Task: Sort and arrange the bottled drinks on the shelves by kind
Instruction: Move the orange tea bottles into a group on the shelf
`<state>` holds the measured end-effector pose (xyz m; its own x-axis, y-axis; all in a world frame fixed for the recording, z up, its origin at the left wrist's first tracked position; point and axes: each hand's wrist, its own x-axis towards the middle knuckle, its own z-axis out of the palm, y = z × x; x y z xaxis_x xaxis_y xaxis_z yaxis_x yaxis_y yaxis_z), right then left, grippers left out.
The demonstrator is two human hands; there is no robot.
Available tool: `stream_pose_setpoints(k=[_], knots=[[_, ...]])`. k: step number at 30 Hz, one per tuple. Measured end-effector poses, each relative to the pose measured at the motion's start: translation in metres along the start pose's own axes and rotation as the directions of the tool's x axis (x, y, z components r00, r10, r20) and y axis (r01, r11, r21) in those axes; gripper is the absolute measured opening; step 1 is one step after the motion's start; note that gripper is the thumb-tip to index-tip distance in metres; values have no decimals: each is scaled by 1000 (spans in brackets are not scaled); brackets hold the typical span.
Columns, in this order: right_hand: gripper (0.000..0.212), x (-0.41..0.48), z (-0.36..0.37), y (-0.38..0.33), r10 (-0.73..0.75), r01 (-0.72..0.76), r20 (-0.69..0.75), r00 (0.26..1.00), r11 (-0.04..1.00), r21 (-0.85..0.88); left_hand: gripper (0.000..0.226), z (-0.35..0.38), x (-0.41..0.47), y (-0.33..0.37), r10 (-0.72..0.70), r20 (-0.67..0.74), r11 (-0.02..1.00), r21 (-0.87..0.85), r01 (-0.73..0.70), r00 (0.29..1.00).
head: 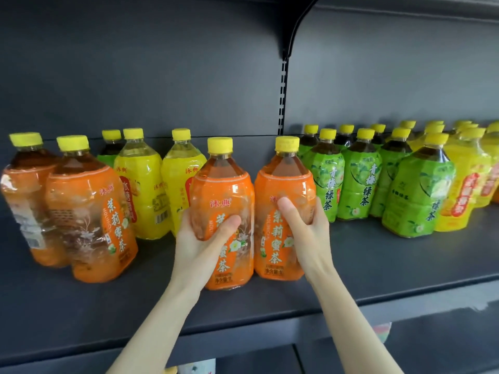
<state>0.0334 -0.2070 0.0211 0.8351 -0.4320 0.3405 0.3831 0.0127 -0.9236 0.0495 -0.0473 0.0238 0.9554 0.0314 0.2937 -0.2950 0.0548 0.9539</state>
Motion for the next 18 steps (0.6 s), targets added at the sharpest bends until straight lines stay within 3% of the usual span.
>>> stream_pose_setpoints(k=[5,9,18], knots=[[55,-18,-23,-18,-22,20,-46,999,999,-32,52,13,-21,11,60,16,997,-48,-59,998],[54,-32,-64,-51,-66,62,-95,993,997,-50,59,40,-38,31,149,107,986,-89,-139,983],[61,-82,-244,-114,-108,62,-253,961,981,-185,47,194,-142,60,148,280,966,-246,-78,948]])
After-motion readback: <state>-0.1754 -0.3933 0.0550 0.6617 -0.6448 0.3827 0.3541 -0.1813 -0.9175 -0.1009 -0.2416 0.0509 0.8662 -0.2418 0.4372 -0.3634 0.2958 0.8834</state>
